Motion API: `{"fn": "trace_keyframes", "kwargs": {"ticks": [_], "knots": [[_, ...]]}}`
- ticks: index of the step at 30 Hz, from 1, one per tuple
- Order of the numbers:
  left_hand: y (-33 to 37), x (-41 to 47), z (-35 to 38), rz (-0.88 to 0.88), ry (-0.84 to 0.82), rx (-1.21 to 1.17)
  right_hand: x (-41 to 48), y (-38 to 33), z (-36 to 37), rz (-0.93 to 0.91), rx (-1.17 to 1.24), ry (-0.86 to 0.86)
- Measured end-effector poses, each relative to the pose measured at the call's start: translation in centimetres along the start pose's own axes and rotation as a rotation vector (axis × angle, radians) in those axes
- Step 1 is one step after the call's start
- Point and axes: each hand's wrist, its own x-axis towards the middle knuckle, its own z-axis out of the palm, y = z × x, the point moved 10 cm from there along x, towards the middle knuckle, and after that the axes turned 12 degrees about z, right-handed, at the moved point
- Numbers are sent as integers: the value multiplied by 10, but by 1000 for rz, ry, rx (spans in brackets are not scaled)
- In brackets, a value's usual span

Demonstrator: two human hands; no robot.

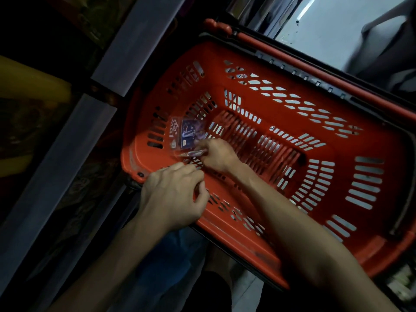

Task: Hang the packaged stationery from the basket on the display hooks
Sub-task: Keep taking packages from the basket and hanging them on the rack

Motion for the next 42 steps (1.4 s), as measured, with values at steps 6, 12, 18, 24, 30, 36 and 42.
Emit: {"fn": "trace_keyframes", "kwargs": {"ticks": [6, 12, 18, 24, 30, 36, 42], "knots": [[1, 0, -3, 7, 38, 10, 15, -13, -16, -115, -32, 83], [-1, -1, -2, 1, 41, 10, 35, -23, -28, -68, 100, 177], [-1, -2, -3, 8, 62, 17, 38, -24, -24, -99, 85, 97], [-2, -1, 0, 2, 46, 31, 25, -12, -21, -77, -118, 90], [-1, -1, 1, 7, 33, 49, -12, 43, -33, 140, -68, 71], [-1, -1, 3, -2, -7, 42, -80, 97, -77, 327, -10, 93], [-3, -1, 9, -41, -97, 13, -152, 104, -141, 379, 160, 232]]}}
